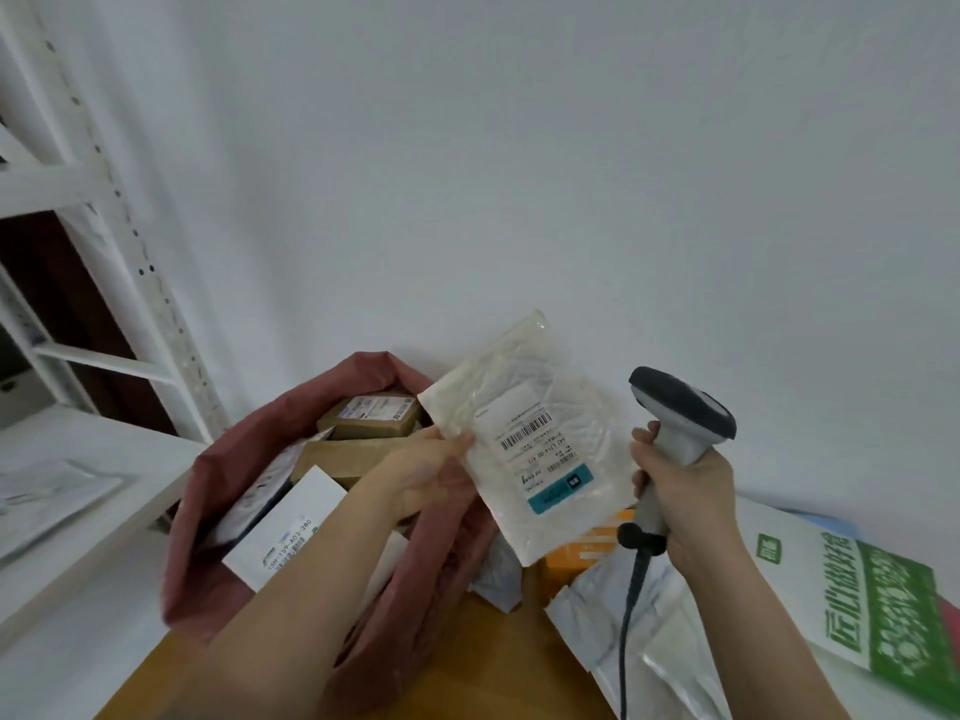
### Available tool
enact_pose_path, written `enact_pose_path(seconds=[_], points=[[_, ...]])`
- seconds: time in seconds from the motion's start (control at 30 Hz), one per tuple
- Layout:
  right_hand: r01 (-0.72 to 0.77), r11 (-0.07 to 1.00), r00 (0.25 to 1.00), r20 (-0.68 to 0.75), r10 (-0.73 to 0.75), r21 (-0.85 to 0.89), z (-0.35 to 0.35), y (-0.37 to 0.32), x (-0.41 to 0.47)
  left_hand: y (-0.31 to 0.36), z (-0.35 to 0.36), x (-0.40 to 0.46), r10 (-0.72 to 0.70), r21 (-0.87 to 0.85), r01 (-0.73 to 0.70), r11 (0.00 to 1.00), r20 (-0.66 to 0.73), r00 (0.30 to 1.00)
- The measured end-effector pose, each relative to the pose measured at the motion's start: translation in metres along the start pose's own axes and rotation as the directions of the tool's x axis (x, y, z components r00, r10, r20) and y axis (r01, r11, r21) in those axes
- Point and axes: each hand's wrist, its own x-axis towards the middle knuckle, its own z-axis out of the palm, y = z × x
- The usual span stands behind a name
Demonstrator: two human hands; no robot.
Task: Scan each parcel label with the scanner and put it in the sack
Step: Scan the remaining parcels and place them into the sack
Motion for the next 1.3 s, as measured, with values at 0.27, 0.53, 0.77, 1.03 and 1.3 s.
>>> enact_pose_path(seconds=[0.27,0.53,0.77,1.03,1.3], points=[[0.326,0.804,0.871,0.489,-0.051,-0.497,0.009,-0.017,-0.023,0.011,-0.035,0.011,0.061,-0.061,-0.086,0.994,-0.331,0.942],[0.428,0.73,0.829,0.554,-0.081,-0.533,0.011,-0.025,-0.036,0.01,-0.051,0.006,0.031,-0.105,-0.08,0.991,-0.402,0.915],[0.432,0.708,0.828,0.557,-0.066,-0.559,0.011,-0.033,-0.042,0.008,-0.064,0.001,0.019,-0.168,-0.095,0.981,-0.405,0.914],[0.406,0.766,0.798,0.601,-0.032,-0.498,0.028,-0.03,-0.046,0.009,-0.088,0.0,0.002,-0.231,-0.132,0.964,-0.49,0.872],[0.402,0.808,0.773,0.632,-0.048,-0.43,0.044,-0.026,-0.052,-0.001,-0.112,-0.011,-0.201,-0.387,-0.028,0.922,-0.536,0.82]])
